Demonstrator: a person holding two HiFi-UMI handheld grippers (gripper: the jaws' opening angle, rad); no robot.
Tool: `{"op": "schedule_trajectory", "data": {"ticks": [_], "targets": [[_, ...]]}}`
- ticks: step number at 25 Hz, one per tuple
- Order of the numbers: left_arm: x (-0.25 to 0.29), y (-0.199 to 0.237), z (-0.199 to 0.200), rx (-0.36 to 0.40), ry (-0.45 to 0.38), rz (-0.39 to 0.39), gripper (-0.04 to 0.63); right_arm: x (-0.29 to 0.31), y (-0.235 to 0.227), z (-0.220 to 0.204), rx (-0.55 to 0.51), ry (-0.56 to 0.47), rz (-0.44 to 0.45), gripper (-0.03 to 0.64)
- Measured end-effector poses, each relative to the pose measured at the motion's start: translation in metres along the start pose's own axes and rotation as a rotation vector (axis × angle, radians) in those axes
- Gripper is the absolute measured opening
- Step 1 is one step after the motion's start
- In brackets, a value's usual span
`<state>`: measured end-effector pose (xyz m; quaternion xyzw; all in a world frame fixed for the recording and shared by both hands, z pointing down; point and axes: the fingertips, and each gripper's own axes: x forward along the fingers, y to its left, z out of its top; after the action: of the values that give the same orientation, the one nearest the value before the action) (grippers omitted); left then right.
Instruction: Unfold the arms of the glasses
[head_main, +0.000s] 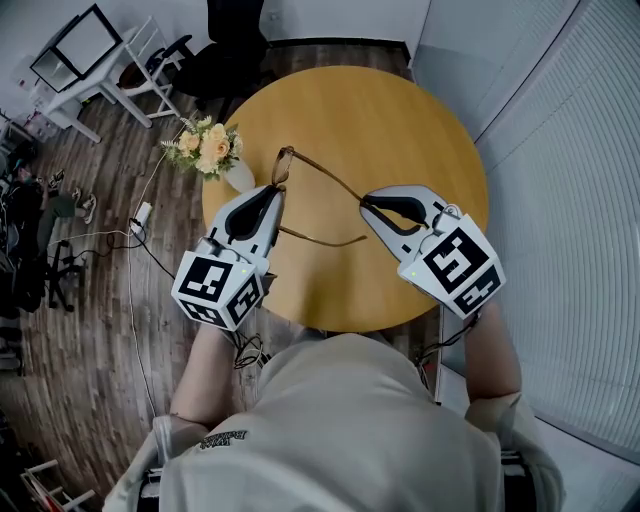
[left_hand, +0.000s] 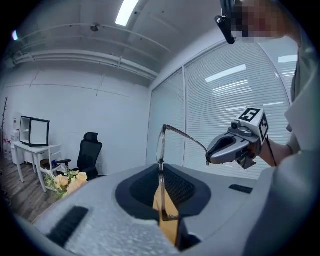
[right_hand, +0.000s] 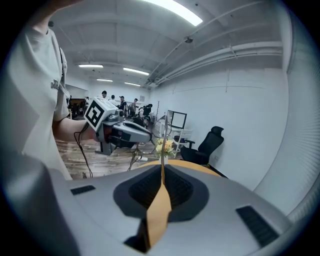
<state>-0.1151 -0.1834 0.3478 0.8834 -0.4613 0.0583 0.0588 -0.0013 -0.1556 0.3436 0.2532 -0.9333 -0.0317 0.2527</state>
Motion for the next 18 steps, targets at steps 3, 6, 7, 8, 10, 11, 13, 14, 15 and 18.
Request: {"op": "schedule_trajectory", "data": {"ticks": [3,6,7,8,10,11,13,14,15,18], "targets": [[0.0,0.0,-0.003,0.0,0.009,-0.002,0.044,-0.006,-0.006,0.003,-0.013,-0.002,-0.02,0.04],[-0.002,0.002,-0.007,0.006,0.026,0.0,0.044,-0.011,-0.012,0.007,-0.02,-0.006,-0.044,0.04],[-0.002,0.002,-0.009,0.01,0.034,0.001,0.044,-0.012,-0.014,0.007,-0.022,-0.007,-0.05,0.04],[-0.002,0.002,-0.011,0.015,0.044,0.001,0.044,-0.014,-0.015,0.008,-0.023,-0.008,-0.056,0.04],[-0.002,0.002,-0.016,0.026,0.061,-0.003,0.044,-0.016,-0.018,0.008,-0.027,-0.009,-0.065,0.04],[-0.002,0.002,-0.018,0.03,0.068,-0.005,0.044,-0.016,-0.02,0.008,-0.028,-0.009,-0.068,0.04],[-0.002,0.002,-0.02,0.032,0.073,-0.007,0.044,-0.016,-0.021,0.009,-0.029,-0.01,-0.072,0.04],[-0.002,0.002,-0.021,0.03,0.074,-0.007,0.044,-0.016,-0.021,0.01,-0.031,-0.009,-0.074,0.04],[-0.002,0.002,-0.021,0.027,0.073,-0.005,0.044,-0.016,-0.021,0.01,-0.033,-0.009,-0.077,0.04],[-0.003,0.004,-0.018,0.018,0.063,0.009,0.044,-0.017,-0.02,0.013,-0.039,-0.019,-0.088,0.041]]}}
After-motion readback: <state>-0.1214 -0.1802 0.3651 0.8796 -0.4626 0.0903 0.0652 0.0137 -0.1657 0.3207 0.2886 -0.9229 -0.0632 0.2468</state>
